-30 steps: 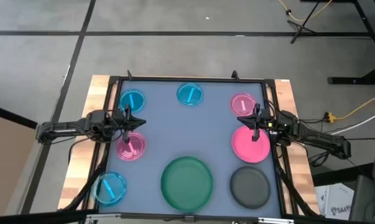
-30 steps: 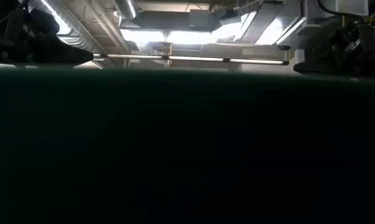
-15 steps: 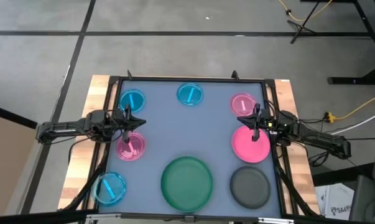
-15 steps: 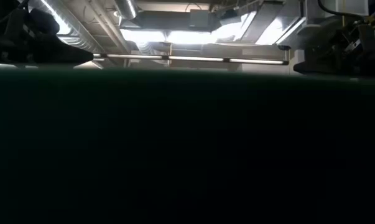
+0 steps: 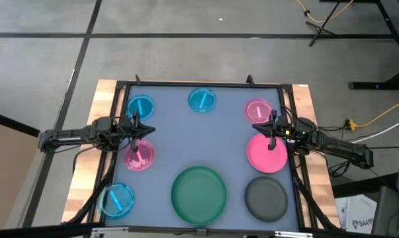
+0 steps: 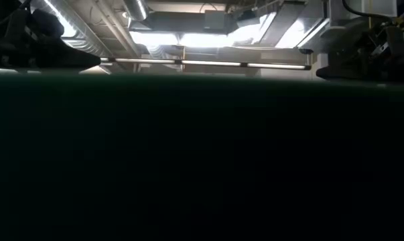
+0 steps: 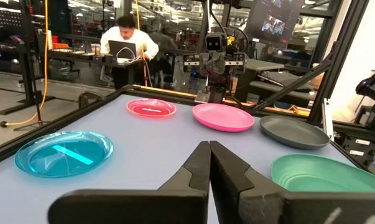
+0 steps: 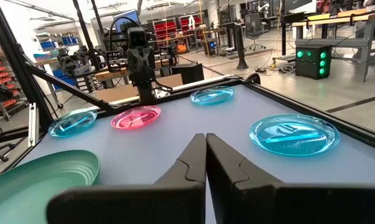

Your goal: Stack plastic plates

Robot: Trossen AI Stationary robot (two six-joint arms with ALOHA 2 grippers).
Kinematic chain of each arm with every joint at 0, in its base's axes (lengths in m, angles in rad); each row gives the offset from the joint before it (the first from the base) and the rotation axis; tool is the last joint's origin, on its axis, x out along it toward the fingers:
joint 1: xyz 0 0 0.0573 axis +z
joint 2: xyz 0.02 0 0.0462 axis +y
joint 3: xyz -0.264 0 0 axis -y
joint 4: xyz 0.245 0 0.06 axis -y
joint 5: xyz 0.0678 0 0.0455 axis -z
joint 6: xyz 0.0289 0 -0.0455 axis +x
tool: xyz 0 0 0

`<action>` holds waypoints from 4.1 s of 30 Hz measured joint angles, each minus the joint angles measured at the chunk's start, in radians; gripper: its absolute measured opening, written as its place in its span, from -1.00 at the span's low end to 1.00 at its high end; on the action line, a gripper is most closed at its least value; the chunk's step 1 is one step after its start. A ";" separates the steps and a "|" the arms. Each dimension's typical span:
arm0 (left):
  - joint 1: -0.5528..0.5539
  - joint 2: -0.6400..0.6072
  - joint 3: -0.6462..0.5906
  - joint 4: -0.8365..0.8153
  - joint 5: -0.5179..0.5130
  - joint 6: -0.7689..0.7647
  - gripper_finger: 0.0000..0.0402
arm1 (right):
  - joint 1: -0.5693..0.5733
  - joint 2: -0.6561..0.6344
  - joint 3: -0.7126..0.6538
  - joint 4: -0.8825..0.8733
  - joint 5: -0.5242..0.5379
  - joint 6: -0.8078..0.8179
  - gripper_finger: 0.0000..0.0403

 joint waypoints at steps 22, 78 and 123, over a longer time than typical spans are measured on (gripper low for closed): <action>0.000 0.000 0.000 0.000 0.000 0.000 -1.00 | 0.000 0.000 0.000 0.000 0.000 0.000 -0.99; -0.090 0.191 0.000 0.278 -0.035 -0.025 -1.00 | 0.360 1.468 0.728 0.253 0.053 0.079 -0.98; -0.089 0.191 0.000 0.284 -0.136 -0.025 -1.00 | 0.466 1.856 0.766 0.498 0.080 0.214 -0.13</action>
